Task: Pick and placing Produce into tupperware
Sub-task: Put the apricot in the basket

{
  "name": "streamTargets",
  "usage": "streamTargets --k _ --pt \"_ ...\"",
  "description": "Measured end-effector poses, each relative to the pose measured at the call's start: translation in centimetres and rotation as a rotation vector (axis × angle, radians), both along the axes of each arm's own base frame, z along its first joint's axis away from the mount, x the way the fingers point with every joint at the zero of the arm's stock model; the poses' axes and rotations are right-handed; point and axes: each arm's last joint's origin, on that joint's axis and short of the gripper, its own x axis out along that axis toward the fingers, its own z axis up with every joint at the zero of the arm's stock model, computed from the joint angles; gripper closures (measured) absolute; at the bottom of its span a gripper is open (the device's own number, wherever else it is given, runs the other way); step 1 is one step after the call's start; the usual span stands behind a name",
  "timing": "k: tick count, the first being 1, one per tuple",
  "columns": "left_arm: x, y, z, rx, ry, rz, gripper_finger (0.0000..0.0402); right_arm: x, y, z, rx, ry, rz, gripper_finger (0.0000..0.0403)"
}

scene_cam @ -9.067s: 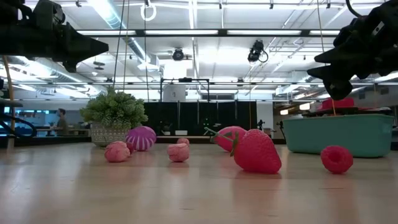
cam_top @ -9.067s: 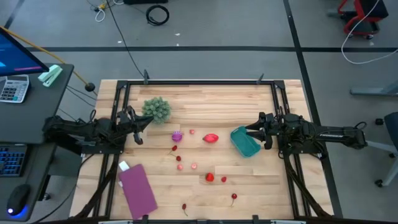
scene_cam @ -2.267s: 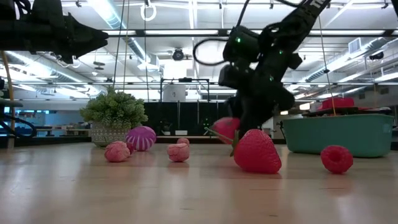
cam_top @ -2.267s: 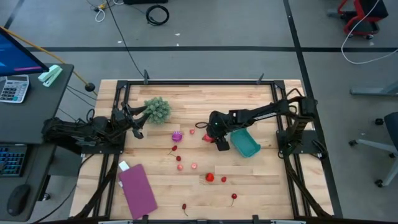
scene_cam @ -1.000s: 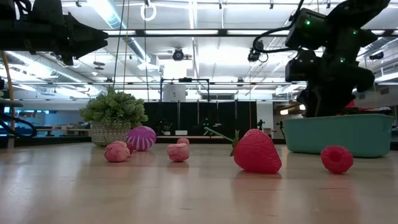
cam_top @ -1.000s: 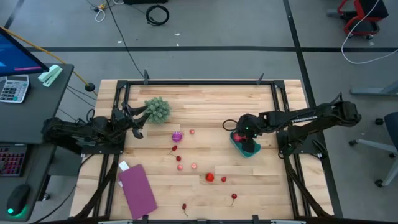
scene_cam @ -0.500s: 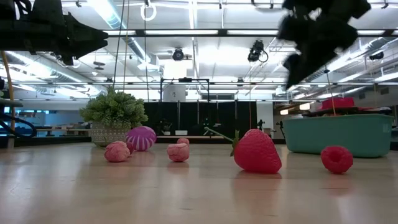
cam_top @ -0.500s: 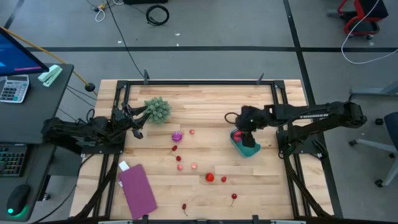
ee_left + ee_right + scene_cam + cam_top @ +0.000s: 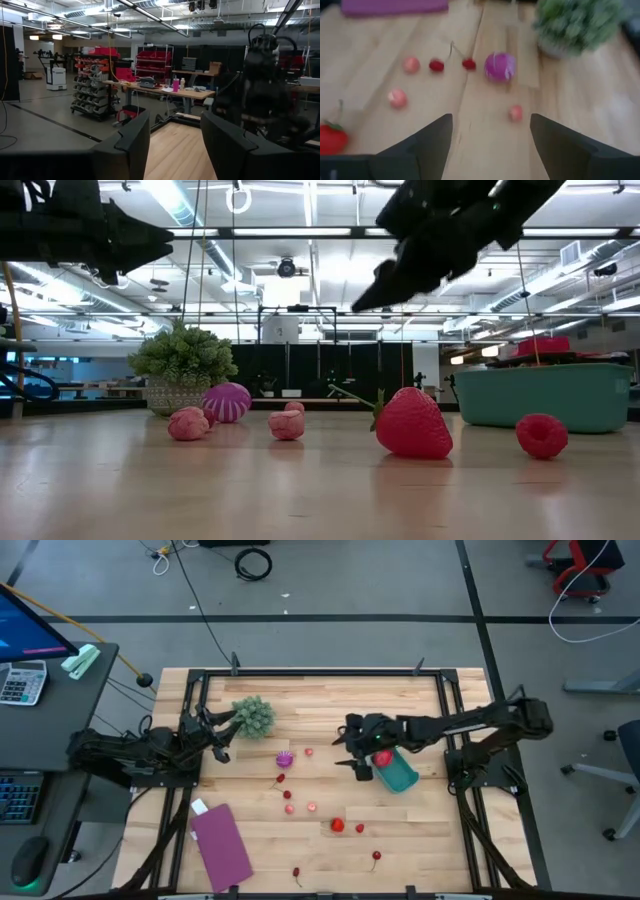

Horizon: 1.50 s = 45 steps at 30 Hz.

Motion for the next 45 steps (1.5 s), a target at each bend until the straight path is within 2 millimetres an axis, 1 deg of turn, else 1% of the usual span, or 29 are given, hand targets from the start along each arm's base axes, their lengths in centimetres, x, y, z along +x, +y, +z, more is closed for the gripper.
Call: streamTargets --k 2,5,7,10,12,14,18,20,25,27,31,35,40,43,45 --pt "-0.1 0.0 0.5 -0.007 -0.015 -0.001 0.0219 0.1 -0.2 -0.8 -0.008 0.045 -0.021 0.0126" --pt "-0.3 0.1 2.4 -0.108 -0.09 -0.013 0.0224 -0.1 -0.4 -1.1 -0.016 0.08 -0.042 0.0128" --pt "-0.3 0.0 3.5 -0.115 -0.031 -0.017 0.0229 -0.1 -0.5 -1.0 -0.019 0.066 -0.048 0.0128" --pt "0.2 0.0 5.5 -0.117 0.08 -0.008 0.0234 0.3 -0.6 -0.4 -0.026 -0.009 -0.057 0.0127" --pt "0.8 -0.1 6.7 -0.093 0.15 0.002 0.0237 0.8 -0.8 -0.6 -0.02 -0.033 -0.056 0.0125" --pt "1.6 -0.1 7.7 -0.051 0.214 0.013 0.024 1.4 -1.1 -1.9 0.0 -0.016 -0.041 0.0123" --pt "2.9 -0.2 9.6 0.019 0.28 0.065 0.0241 2.9 -1.5 -4.8 0.006 -0.018 -0.036 0.0117" --pt "3.3 -0.2 10.2 0.023 0.289 0.095 0.0242 4.0 -1.8 -5.6 0.006 -0.034 -0.042 0.0116" --pt "4.2 -0.2 10.5 0.027 0.322 0.113 0.0242 7.3 -2.8 -6.6 0.047 -0.036 -0.083 0.0115" --pt "4.3 -0.3 10.4 0.025 0.328 0.113 0.0242 8.5 -3.1 -7.2 0.067 -0.003 -0.1 0.0115" --pt "4.6 -0.3 10.0 0.028 0.362 0.114 0.0243 10.5 -3.4 -7.5 0.072 0.075 -0.109 0.0115" --pt "4.9 -0.3 9.4 0.02 0.412 0.111 0.0248 11.1 -3.4 -8.7 0.08 0.196 -0.114 0.0116" --pt "4.9 -0.3 8.8 0.001 0.451 0.111 0.0257 11.3 -3.6 -9.9 0.065 0.218 -0.139 0.0117" --pt "4.9 -0.3 8.8 -0.01 0.442 0.11 0.0262 11.3 -3.9 -10.2 0.056 0.219 -0.158 0.012" --pt "4.9 -0.3 8.8 -0.026 0.436 0.109 0.0266 11.2 -4.1 -10.3 0.074 0.232 -0.171 0.013"
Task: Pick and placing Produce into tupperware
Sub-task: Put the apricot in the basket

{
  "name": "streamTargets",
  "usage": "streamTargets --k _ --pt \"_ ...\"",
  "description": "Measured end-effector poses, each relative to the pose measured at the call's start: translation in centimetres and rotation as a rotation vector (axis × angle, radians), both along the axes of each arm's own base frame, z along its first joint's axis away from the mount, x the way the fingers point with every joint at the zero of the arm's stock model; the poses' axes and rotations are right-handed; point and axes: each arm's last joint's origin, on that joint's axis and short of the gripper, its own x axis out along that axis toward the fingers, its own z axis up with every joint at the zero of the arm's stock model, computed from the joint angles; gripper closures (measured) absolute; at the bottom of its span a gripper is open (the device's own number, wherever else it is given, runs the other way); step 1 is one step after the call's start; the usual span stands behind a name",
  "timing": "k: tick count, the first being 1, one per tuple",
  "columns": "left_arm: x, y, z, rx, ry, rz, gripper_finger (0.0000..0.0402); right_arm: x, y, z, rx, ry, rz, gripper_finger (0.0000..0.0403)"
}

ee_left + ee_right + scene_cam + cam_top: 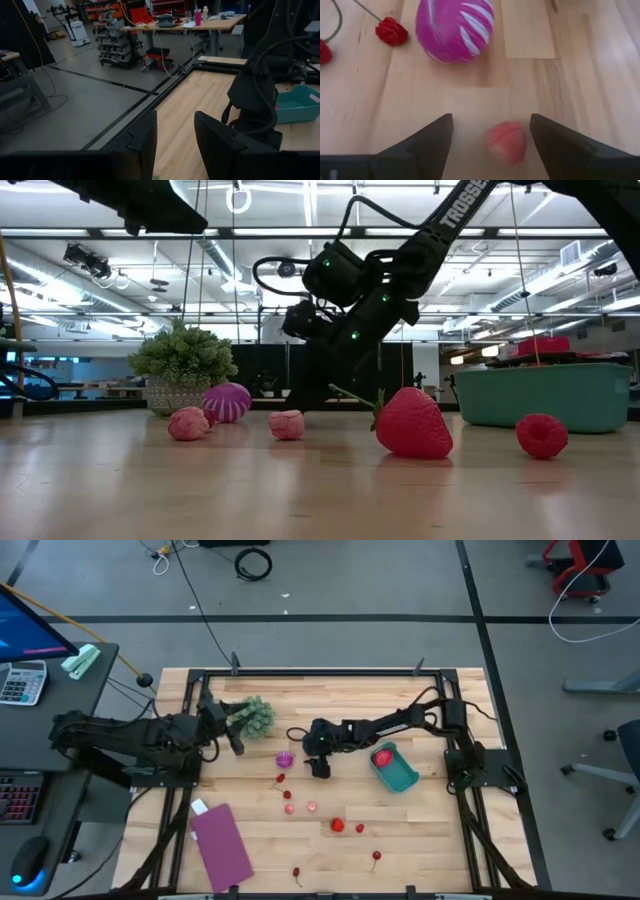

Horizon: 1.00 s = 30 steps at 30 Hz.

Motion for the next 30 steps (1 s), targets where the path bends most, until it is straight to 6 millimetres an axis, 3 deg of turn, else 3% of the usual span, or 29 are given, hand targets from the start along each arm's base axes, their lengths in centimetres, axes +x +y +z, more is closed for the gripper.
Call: streamTargets --k 15,18,23,30 --pt "-0.2 0.0 -0.7 -0.05 0.034 0.012 0.0279 -0.7 -0.2 0.9 0.054 0.046 -0.086 0.0316" --pt "-0.2 0.0 -0.7 -0.05 0.034 0.012 0.0279 -1.3 -0.1 2.3 0.06 0.057 -0.089 0.0333" --pt "-0.2 0.0 -0.7 -0.051 0.034 0.012 0.0284 -2.9 0.6 6.7 0.092 0.07 -0.115 0.0331" --pt "-0.2 0.0 -0.8 -0.049 0.047 0.013 0.0289 -7.8 3.0 12.2 0.119 0.232 -0.164 0.0322"
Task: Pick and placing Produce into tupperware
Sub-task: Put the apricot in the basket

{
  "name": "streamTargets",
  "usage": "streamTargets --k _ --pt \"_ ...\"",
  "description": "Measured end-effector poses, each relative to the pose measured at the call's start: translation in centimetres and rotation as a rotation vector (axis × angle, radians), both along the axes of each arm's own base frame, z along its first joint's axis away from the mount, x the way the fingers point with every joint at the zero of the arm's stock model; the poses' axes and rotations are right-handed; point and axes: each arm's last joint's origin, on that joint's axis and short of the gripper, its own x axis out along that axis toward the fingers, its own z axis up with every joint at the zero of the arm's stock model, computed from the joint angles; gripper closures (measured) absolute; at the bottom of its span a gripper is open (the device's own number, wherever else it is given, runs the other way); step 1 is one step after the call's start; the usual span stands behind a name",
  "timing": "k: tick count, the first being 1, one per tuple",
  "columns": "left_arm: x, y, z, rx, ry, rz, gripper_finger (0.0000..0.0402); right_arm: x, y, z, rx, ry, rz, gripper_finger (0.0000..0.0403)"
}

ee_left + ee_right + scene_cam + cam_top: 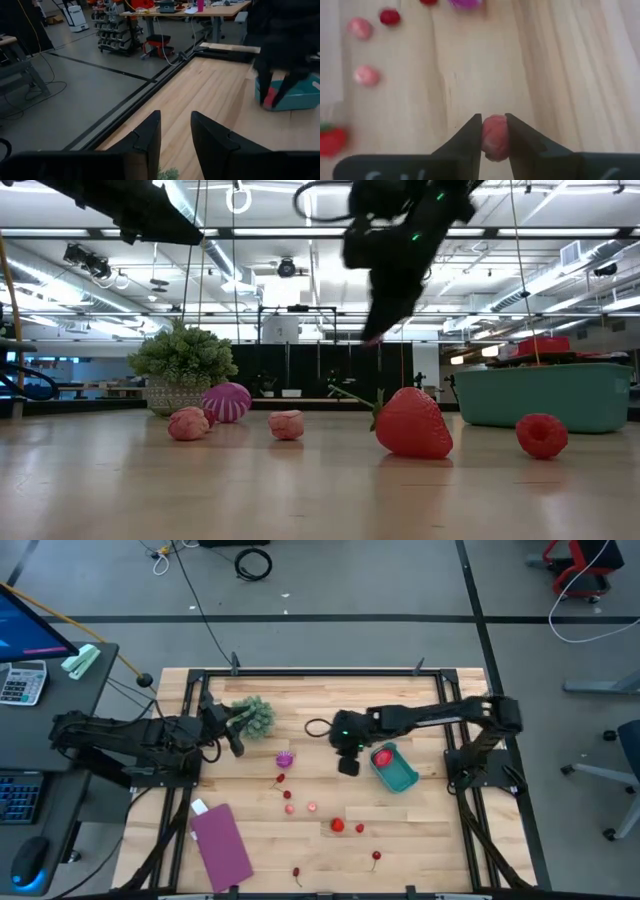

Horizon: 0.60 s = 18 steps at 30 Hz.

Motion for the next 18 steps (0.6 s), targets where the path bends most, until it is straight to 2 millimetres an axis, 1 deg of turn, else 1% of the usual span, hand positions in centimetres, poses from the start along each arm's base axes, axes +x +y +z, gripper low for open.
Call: streamTargets --k 4,6,9,14,18 --pt "-0.1 0.0 -0.2 -0.016 0.006 0.005 0.0288 -3.5 1.5 1.5 0.008 0.082 -0.11 0.0326" --pt "-0.1 0.0 -0.3 -0.027 0.009 0.008 0.0289 -5.2 2.2 1.6 0.024 0.098 -0.164 0.0325" --pt "-0.1 0.0 -0.3 -0.031 0.013 0.01 0.0292 -7.7 3.1 0.6 0.061 0.129 -0.247 0.0316" --pt "-0.1 0.0 -0.4 -0.031 0.014 0.01 0.0294 -11.8 3.8 -2.5 0.105 0.196 -0.373 0.0302" --pt "-0.1 0.0 -0.3 -0.03 0.013 0.01 0.0294 -13.6 4.4 -4.5 0.12 0.202 -0.391 0.0292"
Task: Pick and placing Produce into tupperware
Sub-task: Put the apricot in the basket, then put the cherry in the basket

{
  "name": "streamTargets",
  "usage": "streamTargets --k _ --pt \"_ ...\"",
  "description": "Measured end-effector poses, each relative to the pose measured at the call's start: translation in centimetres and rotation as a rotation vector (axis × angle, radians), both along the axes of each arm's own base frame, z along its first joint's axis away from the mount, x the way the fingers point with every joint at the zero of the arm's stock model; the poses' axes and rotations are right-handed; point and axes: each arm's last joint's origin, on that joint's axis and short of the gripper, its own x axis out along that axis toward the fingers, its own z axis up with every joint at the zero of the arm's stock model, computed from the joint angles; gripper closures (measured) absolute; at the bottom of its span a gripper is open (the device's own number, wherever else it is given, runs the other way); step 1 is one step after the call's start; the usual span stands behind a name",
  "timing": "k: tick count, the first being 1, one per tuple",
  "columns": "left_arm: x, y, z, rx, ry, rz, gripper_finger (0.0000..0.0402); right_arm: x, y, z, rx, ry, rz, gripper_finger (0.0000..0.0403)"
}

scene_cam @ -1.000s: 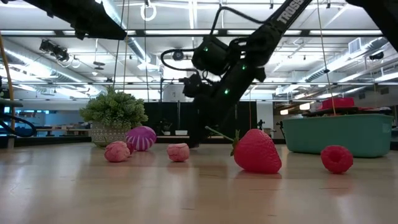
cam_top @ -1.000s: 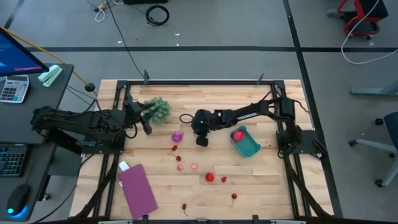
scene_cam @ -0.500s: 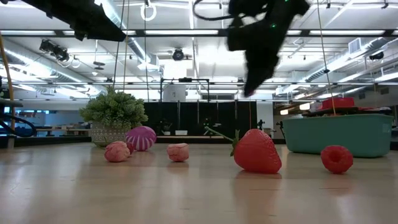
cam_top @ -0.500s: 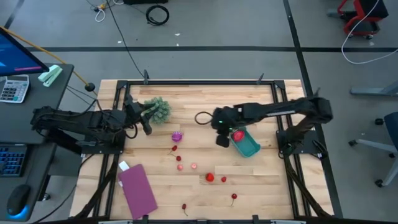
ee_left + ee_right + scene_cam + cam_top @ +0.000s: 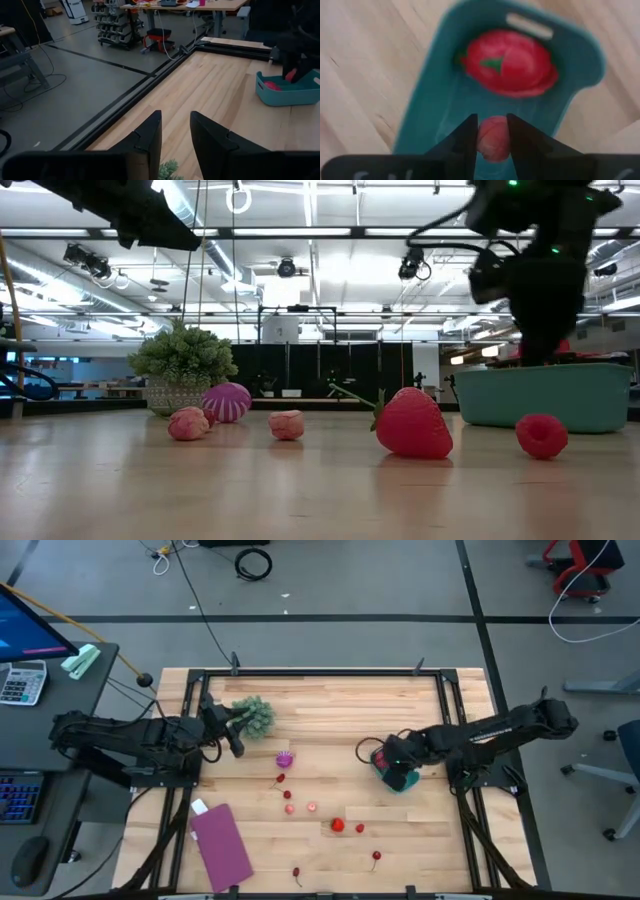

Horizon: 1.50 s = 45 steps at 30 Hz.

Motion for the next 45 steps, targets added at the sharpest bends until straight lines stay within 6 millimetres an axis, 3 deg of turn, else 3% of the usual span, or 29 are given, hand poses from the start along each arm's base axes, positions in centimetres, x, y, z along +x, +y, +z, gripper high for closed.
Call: streamTargets --k 4,14,18,24,27,30,37,45 --pt "0.0 0.0 0.0 0.001 -0.002 0.0 0.0294 -0.8 0.5 -0.9 0.0 0.01 0.028 0.0275" --pt "0.0 0.0 0.0 0.001 -0.002 0.0 0.0294 -0.3 0.8 -0.4 -0.016 -0.026 0.11 0.022" --pt "0.0 0.0 0.0 0.002 -0.002 -0.001 0.0294 0.9 1.0 1.5 -0.042 -0.091 0.203 0.0215" --pt "0.0 0.0 0.1 0.023 0.009 -0.007 0.0294 3.4 1.4 7.3 -0.085 -0.276 0.31 0.0217" --pt "0.0 0.0 0.1 0.031 0.013 -0.009 0.0294 4.1 2.5 9.3 -0.091 -0.364 0.369 0.0217" --pt "0.0 0.0 0.1 0.03 0.012 -0.009 0.0294 4.7 4.4 9.8 -0.078 -0.443 0.505 0.0218" --pt "0.0 0.0 0.1 0.028 0.013 -0.008 0.0294 5.7 11.0 7.5 -0.026 -0.501 0.676 0.0218" --pt "0.0 0.0 -0.2 0.023 0.038 -0.006 0.0294 5.9 17.3 0.4 -0.021 -0.302 0.862 0.0218"
